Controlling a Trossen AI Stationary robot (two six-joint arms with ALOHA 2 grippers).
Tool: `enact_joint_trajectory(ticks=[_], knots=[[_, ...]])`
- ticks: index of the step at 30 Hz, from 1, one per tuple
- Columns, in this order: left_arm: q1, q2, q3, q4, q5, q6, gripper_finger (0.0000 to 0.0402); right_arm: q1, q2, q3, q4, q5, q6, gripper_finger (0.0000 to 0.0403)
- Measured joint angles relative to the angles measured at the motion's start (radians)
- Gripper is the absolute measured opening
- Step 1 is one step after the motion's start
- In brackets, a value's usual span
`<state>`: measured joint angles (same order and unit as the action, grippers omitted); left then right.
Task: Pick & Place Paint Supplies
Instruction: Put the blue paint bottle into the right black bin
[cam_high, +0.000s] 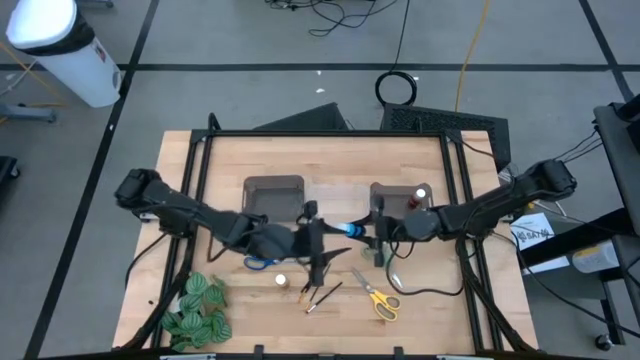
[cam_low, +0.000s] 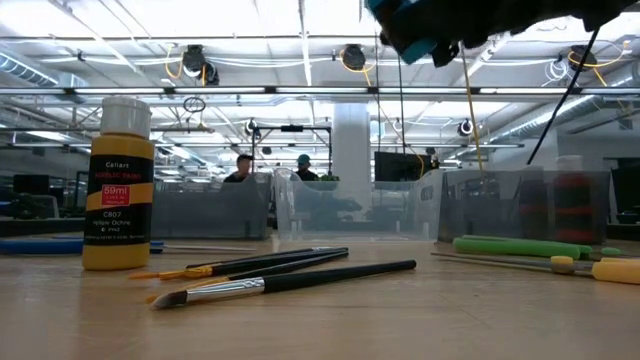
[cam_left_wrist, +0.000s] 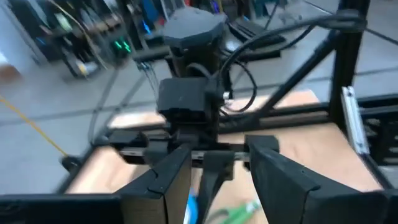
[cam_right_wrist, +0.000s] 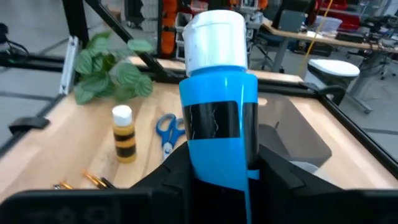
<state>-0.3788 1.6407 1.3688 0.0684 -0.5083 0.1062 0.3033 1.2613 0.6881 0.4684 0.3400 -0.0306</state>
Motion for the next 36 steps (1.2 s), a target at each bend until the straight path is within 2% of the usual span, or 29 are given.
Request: enact_joint_trajectory(ticks=[5,8,11,15,17,18,20,25,27,32,36], knots=[[-0.007,-0.081,-0.209,0.333,-0.031,0.089,0.0175,0.013,-0.073,-0.05,0.019,0.0,0.001,0.0107],[0.032,-0.154,-0.352,0.53,0.032,0.062,0.0175,0.017,-0.114,-0.096,0.11,0.0,0.0,0.011],[0.101,-0.176,-0.465,0.666,0.211,-0.026,0.0175,0.018,-0.122,-0.147,0.271,-0.001,-0.017,0.0107],[0.198,-0.163,-0.508,0.726,0.59,-0.068,0.0175,0.018,-0.101,-0.189,0.423,-0.003,-0.06,0.0106],[0.224,-0.149,-0.507,0.724,0.707,-0.054,0.0175,0.018,-0.096,-0.192,0.432,-0.004,-0.077,0.011],[0.229,-0.141,-0.508,0.717,0.734,-0.036,0.0175,0.018,-0.095,-0.192,0.433,-0.004,-0.084,0.0112],[0.227,-0.122,-0.508,0.713,0.731,0.021,0.0175,0.018,-0.096,-0.192,0.438,-0.01,-0.089,0.0113],[0.208,-0.064,-0.508,0.709,0.551,0.067,0.0175,0.018,-0.096,-0.192,0.449,-0.087,-0.087,0.0109],[0.208,-0.043,-0.506,0.742,0.531,0.064,0.0175,0.018,-0.096,-0.192,0.447,-0.083,-0.086,0.011],[0.218,-0.031,-0.462,0.748,0.471,-0.039,0.0181,0.018,-0.096,-0.192,0.441,-0.081,-0.082,0.0113],[0.207,-0.021,-0.432,0.655,0.456,-0.083,0.0214,0.018,-0.096,-0.192,0.439,-0.081,-0.072,0.011]])
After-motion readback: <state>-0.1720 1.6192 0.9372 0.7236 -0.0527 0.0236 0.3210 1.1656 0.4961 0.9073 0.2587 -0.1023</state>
